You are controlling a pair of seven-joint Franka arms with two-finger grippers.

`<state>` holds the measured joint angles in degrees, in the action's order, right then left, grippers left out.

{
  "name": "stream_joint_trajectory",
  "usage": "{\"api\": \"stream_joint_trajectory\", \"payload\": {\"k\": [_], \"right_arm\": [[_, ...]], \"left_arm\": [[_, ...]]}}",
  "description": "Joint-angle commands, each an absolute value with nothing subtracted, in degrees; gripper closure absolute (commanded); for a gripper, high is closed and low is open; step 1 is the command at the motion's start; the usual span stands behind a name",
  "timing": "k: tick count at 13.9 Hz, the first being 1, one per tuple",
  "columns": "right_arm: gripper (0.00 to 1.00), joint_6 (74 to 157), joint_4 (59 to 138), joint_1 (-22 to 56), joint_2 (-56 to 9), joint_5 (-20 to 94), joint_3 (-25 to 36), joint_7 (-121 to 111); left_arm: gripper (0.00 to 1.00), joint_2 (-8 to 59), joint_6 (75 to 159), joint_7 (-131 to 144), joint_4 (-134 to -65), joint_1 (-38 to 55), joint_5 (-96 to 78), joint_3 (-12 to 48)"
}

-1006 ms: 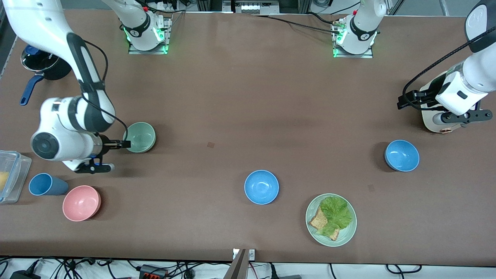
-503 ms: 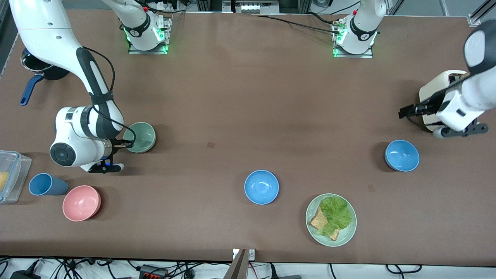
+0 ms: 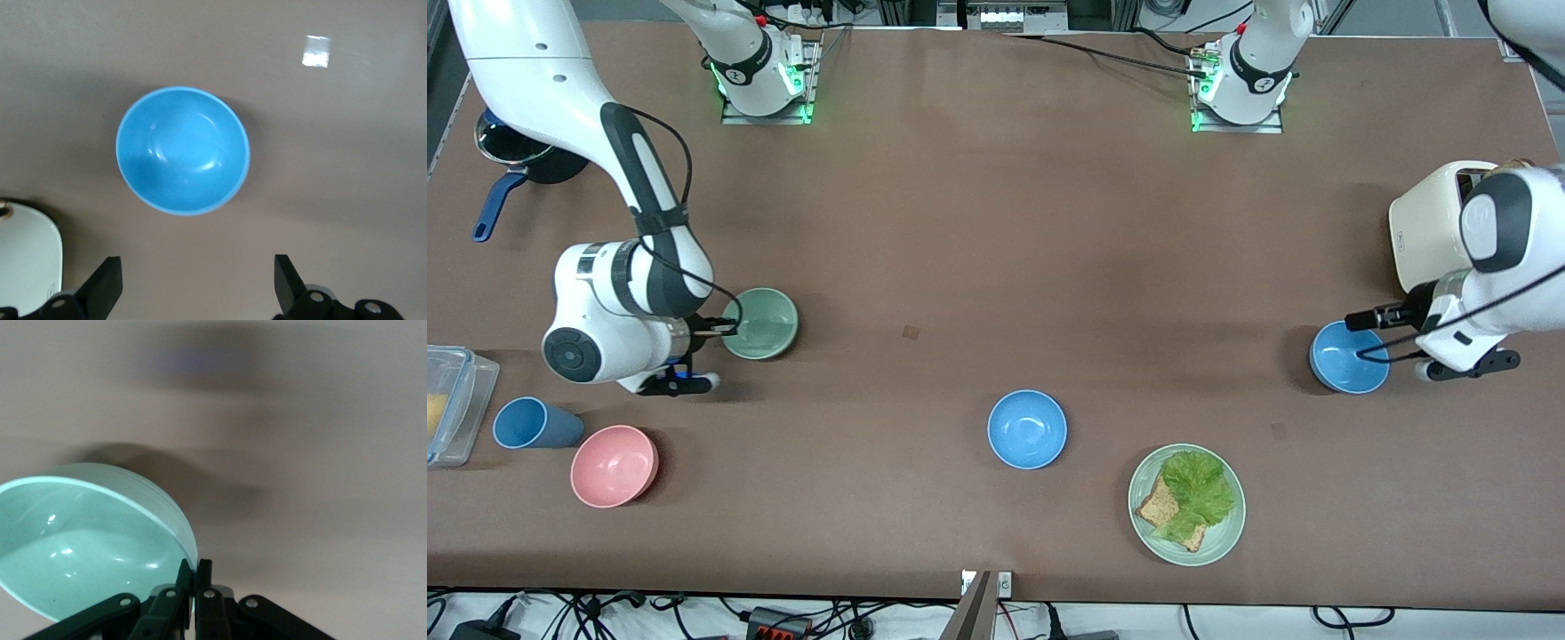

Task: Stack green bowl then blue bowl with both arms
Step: 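Carry the green bowl to mid-table while the left gripper grasps the blue bowl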

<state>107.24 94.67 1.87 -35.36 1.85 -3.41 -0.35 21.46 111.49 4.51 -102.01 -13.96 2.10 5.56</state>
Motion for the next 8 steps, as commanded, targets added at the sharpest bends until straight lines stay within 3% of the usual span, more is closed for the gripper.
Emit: {"api": "stream_joint_trajectory", "payload": {"k": [1,5,8], "right_arm": [[1.0,102.1,89.4,3.1,-34.3,4.9,-9.4,1.1],[1.0,100.5,85.4,15.4,-34.9,5.1,-11.2,18.5],[1.0,106.6,85.3,23.4,-36.8,7.0,-11.3,28.6]], "left_arm": [[0.0,25.6,113.6,0.0,-98.2,-16.9,3.6,5.8],[0.0,33.0,113.9,-5.5,-92.4,-18.0,3.3,5.8],[0.0,35.6,117.4,-5.6,-91.1,-19.5,3.4,5.9]]}}
